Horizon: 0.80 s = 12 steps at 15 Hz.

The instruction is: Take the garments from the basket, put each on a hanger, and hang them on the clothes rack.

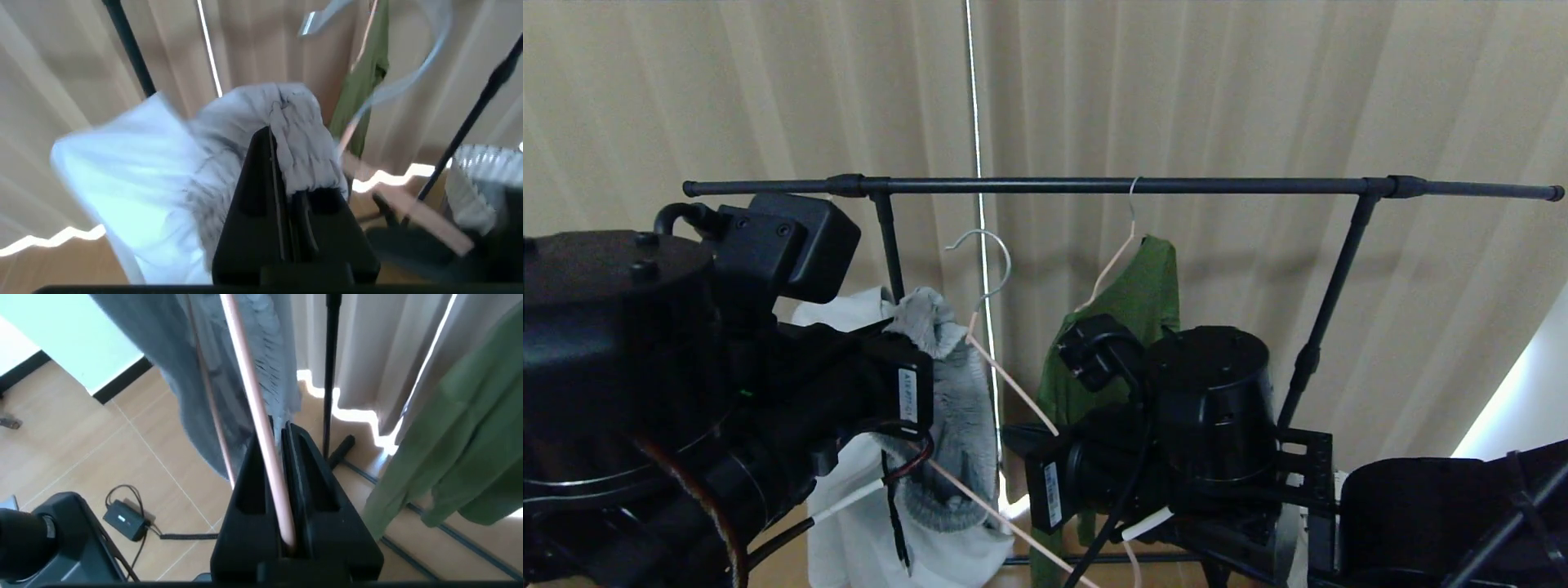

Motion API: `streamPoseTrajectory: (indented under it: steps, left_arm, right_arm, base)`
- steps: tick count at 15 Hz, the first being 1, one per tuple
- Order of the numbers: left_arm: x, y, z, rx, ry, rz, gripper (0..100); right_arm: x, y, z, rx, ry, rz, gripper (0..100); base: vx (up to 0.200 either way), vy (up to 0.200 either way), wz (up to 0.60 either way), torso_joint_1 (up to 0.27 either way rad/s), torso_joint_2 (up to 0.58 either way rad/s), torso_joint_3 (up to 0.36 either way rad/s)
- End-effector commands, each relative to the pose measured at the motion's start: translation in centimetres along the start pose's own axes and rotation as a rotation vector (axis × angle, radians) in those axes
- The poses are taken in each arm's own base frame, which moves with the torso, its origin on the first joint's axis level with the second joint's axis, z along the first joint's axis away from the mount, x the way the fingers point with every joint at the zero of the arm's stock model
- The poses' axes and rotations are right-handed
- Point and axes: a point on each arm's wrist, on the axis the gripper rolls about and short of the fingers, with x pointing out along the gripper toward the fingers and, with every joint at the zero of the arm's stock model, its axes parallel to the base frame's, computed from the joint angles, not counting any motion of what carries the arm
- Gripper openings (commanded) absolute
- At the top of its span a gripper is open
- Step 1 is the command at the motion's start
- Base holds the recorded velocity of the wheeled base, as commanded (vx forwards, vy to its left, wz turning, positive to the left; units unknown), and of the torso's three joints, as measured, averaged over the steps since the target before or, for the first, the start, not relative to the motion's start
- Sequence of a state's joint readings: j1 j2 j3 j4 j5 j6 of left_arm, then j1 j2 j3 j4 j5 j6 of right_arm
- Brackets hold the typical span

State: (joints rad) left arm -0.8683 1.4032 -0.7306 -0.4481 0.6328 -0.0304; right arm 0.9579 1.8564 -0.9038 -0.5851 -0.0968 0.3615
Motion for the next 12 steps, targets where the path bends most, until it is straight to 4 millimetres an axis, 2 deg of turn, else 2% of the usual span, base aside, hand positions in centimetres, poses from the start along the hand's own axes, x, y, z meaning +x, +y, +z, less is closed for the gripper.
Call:
streamPoseTrajectory:
  steps: [1,6,12]
  left_arm:
    - [-0.8,0.7,-1.1,0.013,0.02,-0.015,0]
    - [-1.2,0.7,-3.0,0.044,0.072,-0.097,0]
    - [-1.3,0.4,-3.2,0.041,0.08,-0.169,0]
  right_arm:
    - [-2.4,0.0,1.5,-0.002,-0.059,0.014,0]
    - [-4.9,-0.1,1.7,-0.098,-0.081,0.029,0]
    - [-5.0,0.1,1.9,-0.119,-0.114,0.047,0]
  base:
    - [0.0,0.0,0.0,0.0,0.0,0.0]
    - [0.0,0.0,0.0,0.0,0.0,0.0]
    - [0.0,0.0,0.0,0.0,0.0,0.0]
